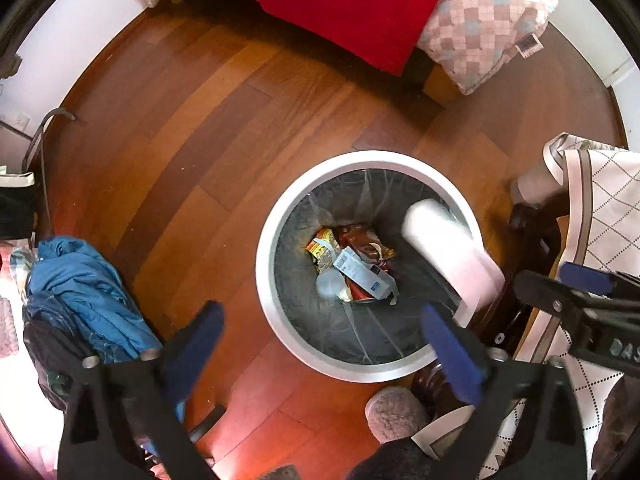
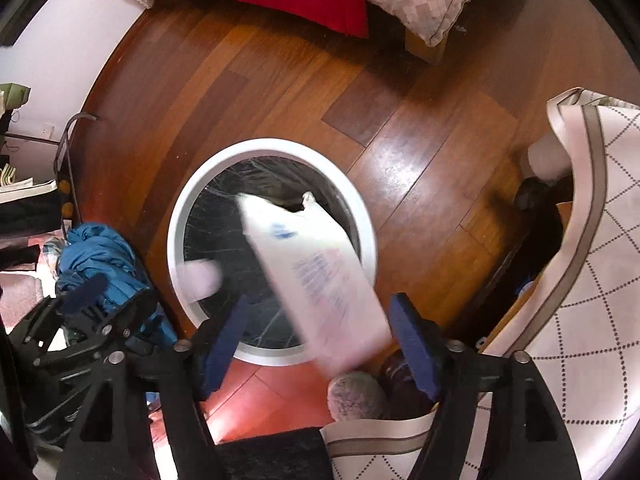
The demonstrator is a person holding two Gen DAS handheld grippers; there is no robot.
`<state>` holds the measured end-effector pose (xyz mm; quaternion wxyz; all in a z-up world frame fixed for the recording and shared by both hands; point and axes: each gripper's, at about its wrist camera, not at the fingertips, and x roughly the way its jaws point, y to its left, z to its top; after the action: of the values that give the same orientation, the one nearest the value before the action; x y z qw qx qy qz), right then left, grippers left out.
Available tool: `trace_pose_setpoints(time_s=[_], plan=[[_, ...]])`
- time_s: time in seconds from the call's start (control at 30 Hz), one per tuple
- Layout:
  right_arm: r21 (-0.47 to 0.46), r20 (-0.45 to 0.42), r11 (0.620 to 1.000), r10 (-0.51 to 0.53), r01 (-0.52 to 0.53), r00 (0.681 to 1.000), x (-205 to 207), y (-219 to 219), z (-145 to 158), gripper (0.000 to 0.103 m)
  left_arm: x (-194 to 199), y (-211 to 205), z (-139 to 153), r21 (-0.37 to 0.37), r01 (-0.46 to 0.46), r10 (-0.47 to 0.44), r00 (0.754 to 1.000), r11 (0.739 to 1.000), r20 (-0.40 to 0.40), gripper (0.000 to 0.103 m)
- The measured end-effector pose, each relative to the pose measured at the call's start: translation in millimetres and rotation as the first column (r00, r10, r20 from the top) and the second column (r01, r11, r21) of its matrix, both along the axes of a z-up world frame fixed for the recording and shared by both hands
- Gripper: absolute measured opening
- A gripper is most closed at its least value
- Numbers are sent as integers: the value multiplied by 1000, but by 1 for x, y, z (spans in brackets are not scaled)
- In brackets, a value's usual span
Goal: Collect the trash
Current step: 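Carry the cup and toothpaste box over the bin and release them, then move both grippers back toward the table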
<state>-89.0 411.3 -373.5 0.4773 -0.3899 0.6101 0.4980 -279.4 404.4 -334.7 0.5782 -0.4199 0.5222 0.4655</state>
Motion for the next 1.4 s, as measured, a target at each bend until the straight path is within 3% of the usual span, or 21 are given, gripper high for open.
trace_pose_setpoints(time_s=[0.07, 0.23, 0.43, 0.9, 1.4], plan=[[9, 10, 1000, 3, -3, 1000, 0, -6, 5, 89, -4, -2, 3, 9, -10, 10, 1000, 1000, -2, 103], [41, 43, 999, 7, -9, 999, 2, -24, 20, 103, -11, -11, 13, 43, -27, 28, 999, 999, -15, 103], [64, 94, 998, 23, -29, 995, 0, -42, 35, 103, -21, -23, 36, 103, -44, 46, 999, 994, -18, 103], [176, 106, 984, 6, -25, 994, -10, -83, 98, 103, -30, -64, 107, 218, -39, 39, 999, 975, 6, 103], [406, 73, 914, -42, 9, 996, -6, -166, 223, 103, -23, -145, 205, 386, -35, 5, 997, 922, 79, 103]])
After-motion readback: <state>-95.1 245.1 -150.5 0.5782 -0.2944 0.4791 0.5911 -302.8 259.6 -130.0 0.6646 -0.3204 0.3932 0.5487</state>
